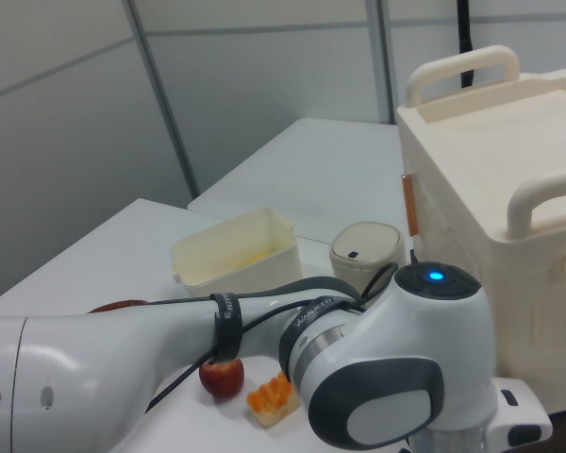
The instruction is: Put the yellow cube on the table
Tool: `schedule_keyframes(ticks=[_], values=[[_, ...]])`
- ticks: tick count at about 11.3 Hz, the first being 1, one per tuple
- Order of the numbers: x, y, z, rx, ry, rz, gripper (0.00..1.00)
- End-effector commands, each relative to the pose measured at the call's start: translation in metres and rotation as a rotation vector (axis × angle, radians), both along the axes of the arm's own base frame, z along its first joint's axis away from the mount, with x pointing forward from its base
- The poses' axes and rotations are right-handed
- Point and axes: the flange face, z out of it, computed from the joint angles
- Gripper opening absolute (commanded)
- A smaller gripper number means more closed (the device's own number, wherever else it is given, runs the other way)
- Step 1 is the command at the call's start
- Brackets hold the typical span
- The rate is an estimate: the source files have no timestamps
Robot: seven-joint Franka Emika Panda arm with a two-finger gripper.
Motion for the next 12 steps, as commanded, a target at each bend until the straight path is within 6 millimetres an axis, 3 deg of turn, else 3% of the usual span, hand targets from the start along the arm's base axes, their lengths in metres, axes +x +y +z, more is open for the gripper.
schedule_keyframes(ticks=[1,2,3,5,8,11,12], values=[[-0.003,0.004,0.003,0.0,-0.019,0.013,0.47],[-0.002,0.007,0.003,0.004,-0.016,0.015,0.39],[-0.001,0.012,0.006,0.005,-0.017,0.016,0.38],[0.001,0.023,0.031,0.034,-0.071,-0.013,0.39],[0.012,0.053,0.047,0.057,-0.076,-0.033,0.41],[0.039,0.1,0.046,0.05,-0.077,-0.081,0.44],[0.049,0.118,0.045,0.047,-0.078,-0.093,0.52]])
